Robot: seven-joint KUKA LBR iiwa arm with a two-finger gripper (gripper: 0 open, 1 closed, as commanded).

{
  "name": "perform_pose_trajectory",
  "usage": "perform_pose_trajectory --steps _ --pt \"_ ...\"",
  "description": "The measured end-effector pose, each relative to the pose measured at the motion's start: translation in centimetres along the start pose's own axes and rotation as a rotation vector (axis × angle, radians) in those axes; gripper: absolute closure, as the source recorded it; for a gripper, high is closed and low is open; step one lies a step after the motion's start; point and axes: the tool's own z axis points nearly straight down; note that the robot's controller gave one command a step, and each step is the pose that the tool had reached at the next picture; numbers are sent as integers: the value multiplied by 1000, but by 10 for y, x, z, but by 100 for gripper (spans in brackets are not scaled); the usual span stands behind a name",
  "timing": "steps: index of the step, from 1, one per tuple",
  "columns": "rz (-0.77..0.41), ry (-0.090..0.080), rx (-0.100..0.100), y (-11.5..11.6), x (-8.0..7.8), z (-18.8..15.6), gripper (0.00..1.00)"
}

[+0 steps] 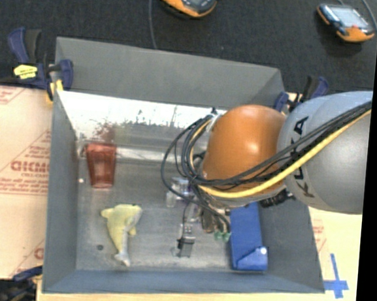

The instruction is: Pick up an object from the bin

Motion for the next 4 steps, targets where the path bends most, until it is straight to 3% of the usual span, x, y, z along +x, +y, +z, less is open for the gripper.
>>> perform_pose_trajectory --steps 1,2,3,4 --pt "3 -7 -1 0 -2 -3 0" --pt "94 -13 -3 62 -64 38 0" --pt "94 -7 -1 76 -67 30 0" --pt "-117 -18 -2 82 -65 63 0"
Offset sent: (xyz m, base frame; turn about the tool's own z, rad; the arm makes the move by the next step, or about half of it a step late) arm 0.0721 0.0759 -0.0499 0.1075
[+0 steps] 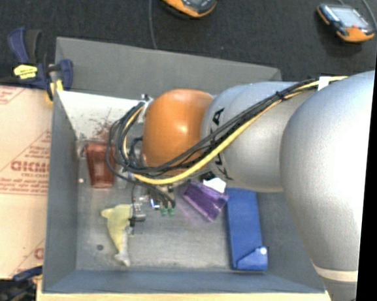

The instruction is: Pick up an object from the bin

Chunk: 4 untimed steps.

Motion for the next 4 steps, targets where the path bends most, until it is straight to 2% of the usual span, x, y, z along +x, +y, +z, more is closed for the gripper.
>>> perform_pose_trajectory --steps 1,2,3,4 --pt "-112 2 0 -11 22 28 0" --pt "-124 3 1 -13 29 47 0" --pt "-285 -2 -2 -25 7 73 100" --pt "-283 -2 -2 -25 7 73 100"
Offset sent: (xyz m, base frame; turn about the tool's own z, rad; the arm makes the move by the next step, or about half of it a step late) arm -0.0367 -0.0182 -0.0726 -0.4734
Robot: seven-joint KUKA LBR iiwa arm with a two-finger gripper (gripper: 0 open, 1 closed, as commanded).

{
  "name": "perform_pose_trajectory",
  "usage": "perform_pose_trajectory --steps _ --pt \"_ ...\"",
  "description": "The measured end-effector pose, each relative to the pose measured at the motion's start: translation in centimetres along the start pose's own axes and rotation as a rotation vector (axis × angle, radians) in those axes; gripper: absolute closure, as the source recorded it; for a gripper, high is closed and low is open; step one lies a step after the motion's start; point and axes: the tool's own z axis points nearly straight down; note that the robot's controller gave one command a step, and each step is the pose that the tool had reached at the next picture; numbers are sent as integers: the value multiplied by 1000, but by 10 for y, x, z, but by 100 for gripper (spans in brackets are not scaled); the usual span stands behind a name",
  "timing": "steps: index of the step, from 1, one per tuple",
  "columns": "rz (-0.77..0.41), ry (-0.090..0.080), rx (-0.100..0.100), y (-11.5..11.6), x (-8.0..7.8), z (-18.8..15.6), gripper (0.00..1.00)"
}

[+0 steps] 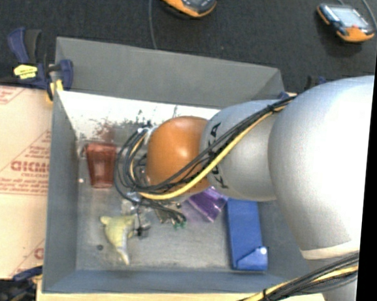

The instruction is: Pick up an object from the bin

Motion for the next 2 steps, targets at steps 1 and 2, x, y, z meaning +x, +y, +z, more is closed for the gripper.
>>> perform_pose_trajectory --steps 1,2 --pt "-1 5 1 -7 2 -70 100" --pt "-9 6 0 2 18 -152 100"
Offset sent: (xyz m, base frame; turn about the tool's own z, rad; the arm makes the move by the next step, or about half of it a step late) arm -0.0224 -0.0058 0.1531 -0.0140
